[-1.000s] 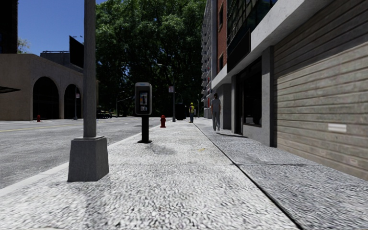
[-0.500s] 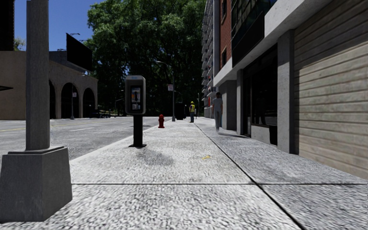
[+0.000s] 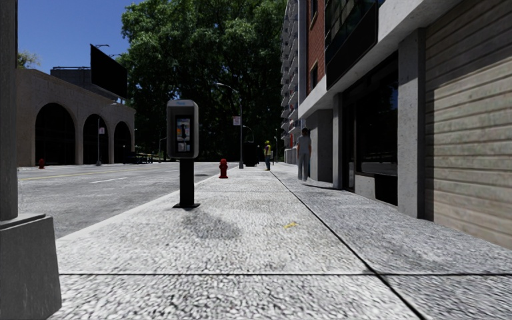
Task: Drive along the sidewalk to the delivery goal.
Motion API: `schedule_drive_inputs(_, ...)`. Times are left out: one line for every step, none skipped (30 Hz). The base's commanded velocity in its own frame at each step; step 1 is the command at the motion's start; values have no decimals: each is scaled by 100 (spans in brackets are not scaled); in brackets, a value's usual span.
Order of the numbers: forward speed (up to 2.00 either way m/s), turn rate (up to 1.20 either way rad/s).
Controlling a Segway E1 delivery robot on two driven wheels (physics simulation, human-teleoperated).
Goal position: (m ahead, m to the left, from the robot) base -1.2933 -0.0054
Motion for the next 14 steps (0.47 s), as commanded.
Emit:
schedule_drive_inputs(0,0)
schedule_drive_inputs(0,0)
schedule_drive_inputs(0,0)
schedule_drive_inputs(0,0)
schedule_drive_inputs(0,0)
schedule_drive_inputs(0,0)
schedule_drive_inputs(0,0)
schedule_drive_inputs(0,0)
schedule_drive_inputs(0,0)
schedule_drive_inputs(0,0)
schedule_drive_inputs(0,0)
schedule_drive_inputs(0,0)
schedule_drive_inputs(0,0)
schedule_drive_inputs(0,0)
